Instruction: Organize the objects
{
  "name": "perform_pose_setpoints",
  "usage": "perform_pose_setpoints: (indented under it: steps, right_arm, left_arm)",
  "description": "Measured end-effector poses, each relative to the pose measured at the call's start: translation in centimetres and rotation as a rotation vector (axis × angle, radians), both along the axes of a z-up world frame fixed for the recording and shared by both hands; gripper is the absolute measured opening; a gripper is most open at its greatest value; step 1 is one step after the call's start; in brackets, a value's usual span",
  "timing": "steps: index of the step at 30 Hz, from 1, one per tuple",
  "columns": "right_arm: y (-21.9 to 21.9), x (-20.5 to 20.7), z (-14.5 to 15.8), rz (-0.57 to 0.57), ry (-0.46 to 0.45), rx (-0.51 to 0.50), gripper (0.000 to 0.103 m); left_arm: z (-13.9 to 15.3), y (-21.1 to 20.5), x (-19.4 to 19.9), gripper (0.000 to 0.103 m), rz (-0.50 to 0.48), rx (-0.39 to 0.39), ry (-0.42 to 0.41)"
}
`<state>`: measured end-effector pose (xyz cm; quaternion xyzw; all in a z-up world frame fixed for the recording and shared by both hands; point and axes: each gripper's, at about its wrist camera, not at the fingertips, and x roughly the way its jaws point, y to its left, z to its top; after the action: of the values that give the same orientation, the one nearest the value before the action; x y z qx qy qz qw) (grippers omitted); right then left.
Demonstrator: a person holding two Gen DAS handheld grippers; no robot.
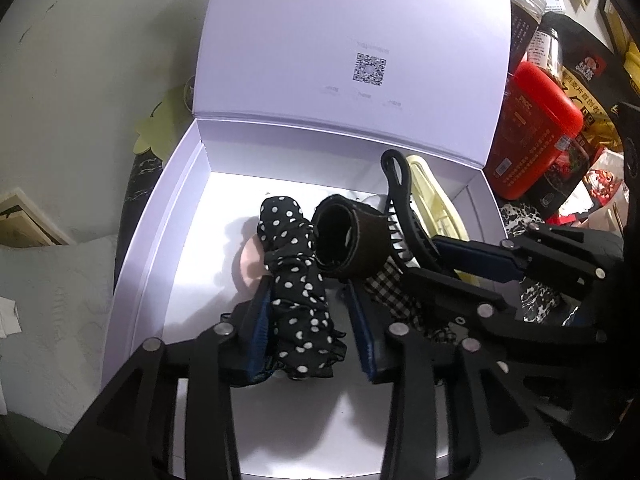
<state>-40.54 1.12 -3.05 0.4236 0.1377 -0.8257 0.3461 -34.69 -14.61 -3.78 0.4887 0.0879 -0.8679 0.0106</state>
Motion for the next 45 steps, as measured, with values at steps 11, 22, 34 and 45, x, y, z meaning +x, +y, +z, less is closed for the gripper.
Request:
perform_pose_setpoints:
  steps: [11, 22, 34, 45]
  right_arm:
    - [2.2, 1.2, 3.1, -0.072, 0.072, -0.051, 0.048]
    - [4.6, 3.3, 5.5, -0.183, 0.113, -0.081, 0.052]
    - [5.3, 6.4, 8.0, -0.215, 0.173, -0.084, 0.063]
    - [6.7, 11.5, 11.7, -0.243, 0.246, -0.083, 0.074]
  left_arm:
    - [3.6, -0.9, 1.8, 0.059, 0.031, -0.05, 0.102]
    - [6.4, 2.4, 3.7, 0.075, 0.052, -0.116, 0.179]
    - [9.0, 2.9, 7.6, 0.087, 0.137, -0.19, 0.223]
    - [12.5, 3.6, 12.3, 0.097, 0.183, -0.222, 0.262]
